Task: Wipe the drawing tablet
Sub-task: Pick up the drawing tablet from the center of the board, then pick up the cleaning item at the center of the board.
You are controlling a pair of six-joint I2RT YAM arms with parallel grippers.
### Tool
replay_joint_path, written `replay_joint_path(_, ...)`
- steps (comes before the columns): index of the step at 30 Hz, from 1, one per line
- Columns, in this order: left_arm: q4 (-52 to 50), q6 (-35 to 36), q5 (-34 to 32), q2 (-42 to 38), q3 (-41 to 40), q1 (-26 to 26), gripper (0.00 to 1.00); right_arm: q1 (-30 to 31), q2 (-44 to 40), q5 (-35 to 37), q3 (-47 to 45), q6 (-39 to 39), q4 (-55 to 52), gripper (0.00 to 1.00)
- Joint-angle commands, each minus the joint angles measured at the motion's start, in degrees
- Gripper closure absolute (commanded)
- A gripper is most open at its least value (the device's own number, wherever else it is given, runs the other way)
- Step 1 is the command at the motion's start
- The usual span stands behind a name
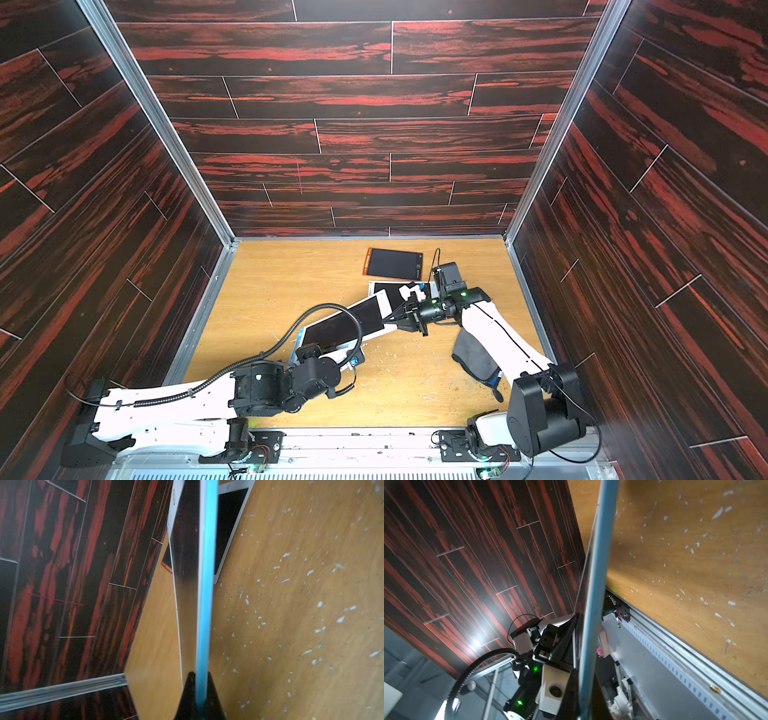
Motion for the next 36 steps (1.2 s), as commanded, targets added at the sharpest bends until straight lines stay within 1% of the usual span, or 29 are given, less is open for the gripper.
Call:
replay_joint_path(1,-0.4,-2.8,-0.3,0.1,0.6,0.4,1.0,0.2,-0.9,-3.0,1.4,-4.6,3.0,0.64)
replay_joint_path(2,-0.7,-2.9,0.3,0.1,0.9,0.4,1.0,0.1,-0.9,-1.9,1.8,-5.0,2.5,0.52)
replay_joint_path(3,-0.7,-3.0,0.9,0.1,1.1,0.5,1.0,-0.1,-0.8,-0.4,2.6,-5.7,1.7,0.43)
replay_joint_path(4,-0.7,-3.0,1.3,0.1,1.5,0.4,1.0,-0.5,-0.7,0.8,3.5,-6.5,0.9,0.38)
replay_joint_path(5,-0.7,-3.1,1.5,0.0,2.0,0.4,1.0,-1.0,-0.6,1.7,4.4,-7.2,0.3,0.37)
replay_joint_path(7,-4.0,-3.6,2.8,-0.2,3.9,0.6,1.0,-3.7,-0.7,4.0,7.4,-9.0,-2.1,0.36)
replay_joint_path(8,-4.7,-3.8,4.0,-0.2,5.2,1.1,1.0,-5.4,-0.9,5.9,9.3,-10.4,-4.3,0.35)
replay_joint_path(9,-5.9,-4.7,5.9,-0.2,7.1,2.4,1.0,-7.7,-1.2,9.5,11.7,-12.2,-7.7,0.35)
replay_joint_path(11,-10.1,-8.4,14.6,0.1,11.9,6.2,1.0,-11.9,-1.9,18.6,15.6,-15.2,-14.0,0.35)
replay_joint_path(12,-10.5,-10.2,19.0,0.2,13.7,8.9,1.0,-14.3,-2.5,23.9,16.7,-16.1,-16.5,0.35)
replay_joint_path(14,-10.8,-14.6,28.8,0.7,16.1,14.0,1.0,-18.5,-3.6,33.3,16.6,-16.5,-19.6,0.35)
replay_joint_path(15,-10.6,-17.1,33.9,1.1,16.8,17.0,1.0,-20.7,-4.5,37.0,15.4,-16.6,-20.4,0.37)
replay_joint_path(17,-9.1,-22.9,42.1,2.1,16.6,21.7,1.0,-24.7,-6.2,40.8,12.1,-15.9,-20.8,0.39)
replay_joint_path(18,-6.7,-26.5,45.1,2.4,15.6,24.0,1.0,-26.7,-7.0,44.9,10.3,-15.3,-21.4,0.39)
replay_joint_path(19,-4.5,-29.6,48.6,2.5,14.3,26.1,1.0,-28.2,-7.6,47.4,9.0,-15.1,-21.9,0.39)
replay_joint_path(20,0.3,-33.4,53.0,2.2,12.1,28.2,1.0,-29.4,-8.2,50.7,7.7,-15.0,-22.3,0.39)
replay_joint_path(21,5.3,-37.4,57.4,1.5,9.6,30.4,1.0,-30.1,-8.5,55.5,6.8,-15.1,-23.0,0.37)
replay_joint_path(22,10.5,-41.3,60.7,0.7,6.9,32.0,1.0,-30.1,-8.8,60.0,6.2,-15.0,-23.6,0.33)
replay_joint_path(24,21.9,-49.0,66.1,-1.4,0.9,34.8,1.0,-30.1,-9.2,68.2,4.0,-14.8,-23.8,0.19)
replay_joint_path(25,25.7,-51.5,67.7,-2.2,-1.3,35.6,1.0,-30.1,-9.3,70.7,3.1,-14.5,-24.1,0.15)
replay_joint_path(26,27.9,-53.0,68.8,-2.7,-3.0,36.1,1.0,-30.2,-9.2,73.0,1.8,-14.3,-24.1,0.13)
replay_joint_path(28,27.2,-52.3,68.7,-3.6,-4.2,36.3,1.0,-30.6,-8.7,74.9,-0.2,-14.3,-23.8,0.11)
replay_joint_path(31,27.0,-52.0,68.4,-4.8,-6.5,36.4,1.0,-31.3,-7.2,74.7,-3.1,-13.7,-22.4,0.11)
replay_joint_path(34,26.5,-52.4,69.0,-6.6,-8.4,36.3,1.0,-31.4,-4.2,73.1,-5.8,-13.2,-19.2,0.11)
replay_joint_path(36,25.1,-52.4,67.9,-8.2,-9.6,36.4,1.0,-31.4,-1.5,71.4,-7.0,-13.3,-16.8,0.11)
